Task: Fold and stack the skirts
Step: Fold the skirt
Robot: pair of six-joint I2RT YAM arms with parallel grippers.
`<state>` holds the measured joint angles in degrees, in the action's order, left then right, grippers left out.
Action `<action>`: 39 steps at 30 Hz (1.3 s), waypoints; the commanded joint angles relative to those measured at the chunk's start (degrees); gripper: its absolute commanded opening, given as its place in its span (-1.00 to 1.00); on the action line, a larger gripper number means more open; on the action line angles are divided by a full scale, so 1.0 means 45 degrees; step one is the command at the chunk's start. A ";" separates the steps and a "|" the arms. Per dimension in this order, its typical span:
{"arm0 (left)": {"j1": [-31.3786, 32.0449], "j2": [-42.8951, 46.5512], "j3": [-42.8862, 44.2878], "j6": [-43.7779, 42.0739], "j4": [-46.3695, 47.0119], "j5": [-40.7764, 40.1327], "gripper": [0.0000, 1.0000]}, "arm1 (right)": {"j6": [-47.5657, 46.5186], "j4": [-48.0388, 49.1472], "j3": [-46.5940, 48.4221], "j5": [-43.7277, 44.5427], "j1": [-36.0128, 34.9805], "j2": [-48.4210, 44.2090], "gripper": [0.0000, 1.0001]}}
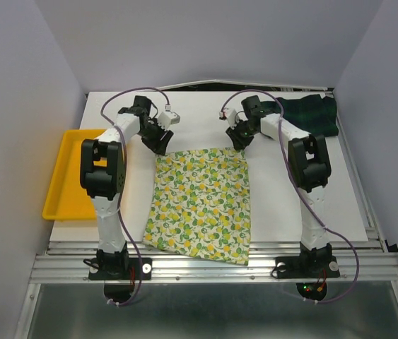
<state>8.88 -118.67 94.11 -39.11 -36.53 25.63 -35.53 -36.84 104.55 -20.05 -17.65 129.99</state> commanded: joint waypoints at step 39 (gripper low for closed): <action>-0.0080 -0.0602 -0.0795 -0.0352 0.0306 -0.0832 -0.81 | -0.1149 -0.2811 0.3151 0.0060 0.0563 0.1972 -0.99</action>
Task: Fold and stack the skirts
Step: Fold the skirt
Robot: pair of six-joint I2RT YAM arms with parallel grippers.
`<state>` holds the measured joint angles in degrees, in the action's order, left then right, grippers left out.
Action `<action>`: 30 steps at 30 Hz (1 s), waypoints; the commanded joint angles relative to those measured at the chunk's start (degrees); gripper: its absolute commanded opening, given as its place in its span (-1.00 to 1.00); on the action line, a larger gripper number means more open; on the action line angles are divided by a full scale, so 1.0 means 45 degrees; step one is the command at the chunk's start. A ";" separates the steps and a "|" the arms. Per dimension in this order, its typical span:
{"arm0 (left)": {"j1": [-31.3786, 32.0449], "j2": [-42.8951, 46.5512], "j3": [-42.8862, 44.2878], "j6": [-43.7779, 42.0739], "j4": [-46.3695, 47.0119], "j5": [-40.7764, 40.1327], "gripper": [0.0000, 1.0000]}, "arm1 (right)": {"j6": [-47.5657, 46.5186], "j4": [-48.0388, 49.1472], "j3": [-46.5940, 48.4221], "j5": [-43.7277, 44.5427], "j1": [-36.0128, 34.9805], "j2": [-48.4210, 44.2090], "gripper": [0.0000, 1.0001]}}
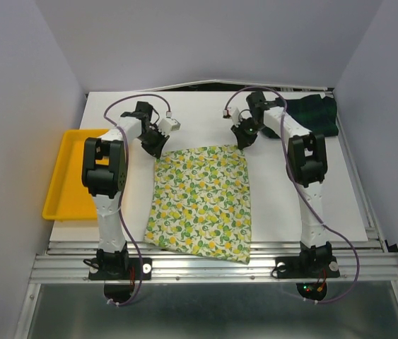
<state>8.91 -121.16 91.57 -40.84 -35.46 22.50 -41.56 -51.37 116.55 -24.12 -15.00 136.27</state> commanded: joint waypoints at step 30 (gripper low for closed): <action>-0.0222 0.7135 -0.4167 -0.2602 0.2410 0.0098 -1.00 | 0.1149 0.2821 -0.4501 0.0692 0.0172 -0.6256 -0.99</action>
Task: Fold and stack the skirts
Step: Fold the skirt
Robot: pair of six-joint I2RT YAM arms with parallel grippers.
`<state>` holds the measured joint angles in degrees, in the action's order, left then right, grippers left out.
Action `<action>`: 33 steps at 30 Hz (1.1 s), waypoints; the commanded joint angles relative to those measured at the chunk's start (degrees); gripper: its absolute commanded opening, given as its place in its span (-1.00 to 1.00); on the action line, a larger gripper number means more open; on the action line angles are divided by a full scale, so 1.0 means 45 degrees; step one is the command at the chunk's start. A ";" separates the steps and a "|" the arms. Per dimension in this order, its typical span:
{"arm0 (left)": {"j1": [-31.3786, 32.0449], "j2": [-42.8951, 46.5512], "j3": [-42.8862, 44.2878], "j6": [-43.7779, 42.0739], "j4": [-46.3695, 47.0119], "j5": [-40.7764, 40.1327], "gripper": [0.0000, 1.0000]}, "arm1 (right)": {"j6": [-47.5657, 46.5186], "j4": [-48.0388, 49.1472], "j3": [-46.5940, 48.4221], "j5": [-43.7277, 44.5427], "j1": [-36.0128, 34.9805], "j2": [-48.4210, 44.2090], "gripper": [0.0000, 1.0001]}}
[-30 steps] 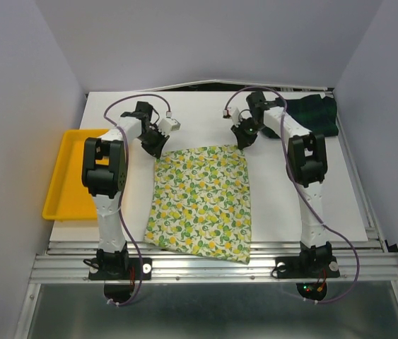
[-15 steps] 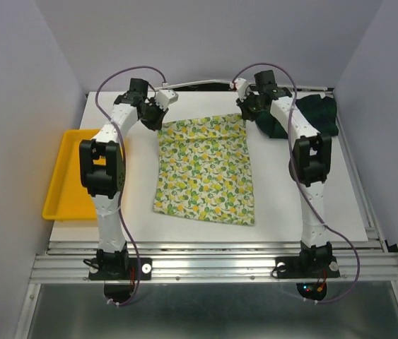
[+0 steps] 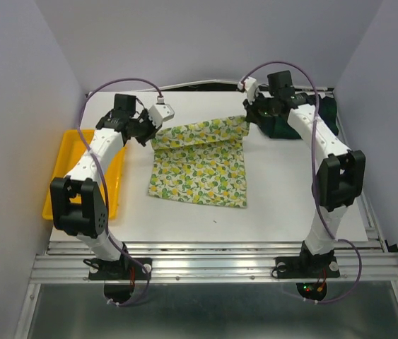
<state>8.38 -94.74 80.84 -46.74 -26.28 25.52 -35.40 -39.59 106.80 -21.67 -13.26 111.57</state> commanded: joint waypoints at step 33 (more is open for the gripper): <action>0.0930 0.5584 -0.6206 -0.2405 0.0784 -0.1531 -1.00 | 0.2143 0.0322 -0.6213 0.0187 -0.1996 -0.4011 -0.99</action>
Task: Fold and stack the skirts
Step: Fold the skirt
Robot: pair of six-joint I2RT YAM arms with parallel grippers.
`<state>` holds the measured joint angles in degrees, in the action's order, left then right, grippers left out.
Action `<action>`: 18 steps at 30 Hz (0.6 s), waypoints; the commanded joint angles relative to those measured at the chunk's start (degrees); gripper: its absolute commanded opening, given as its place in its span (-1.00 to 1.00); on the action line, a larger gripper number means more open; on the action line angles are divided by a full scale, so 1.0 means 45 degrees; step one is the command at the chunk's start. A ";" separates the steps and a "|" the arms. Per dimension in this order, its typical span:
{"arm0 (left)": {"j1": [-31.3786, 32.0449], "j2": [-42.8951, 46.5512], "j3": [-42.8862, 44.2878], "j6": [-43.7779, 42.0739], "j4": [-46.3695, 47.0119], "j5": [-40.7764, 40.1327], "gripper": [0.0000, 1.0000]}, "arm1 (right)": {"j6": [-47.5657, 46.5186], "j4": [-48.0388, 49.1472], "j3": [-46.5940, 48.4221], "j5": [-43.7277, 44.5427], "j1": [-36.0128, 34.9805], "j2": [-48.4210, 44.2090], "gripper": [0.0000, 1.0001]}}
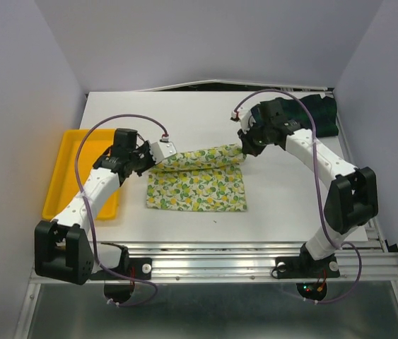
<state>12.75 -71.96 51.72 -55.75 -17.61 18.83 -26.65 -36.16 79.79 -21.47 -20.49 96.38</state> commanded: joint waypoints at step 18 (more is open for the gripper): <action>0.0291 0.4578 -0.3625 -0.2318 -0.4264 0.1359 0.53 | -0.0561 -0.0187 -0.4625 -0.0622 -0.1892 -0.2372 0.20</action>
<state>13.78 -58.85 35.11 -63.81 -29.08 20.82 -27.44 -36.36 58.92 -23.49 -28.99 89.19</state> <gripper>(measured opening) 0.682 0.545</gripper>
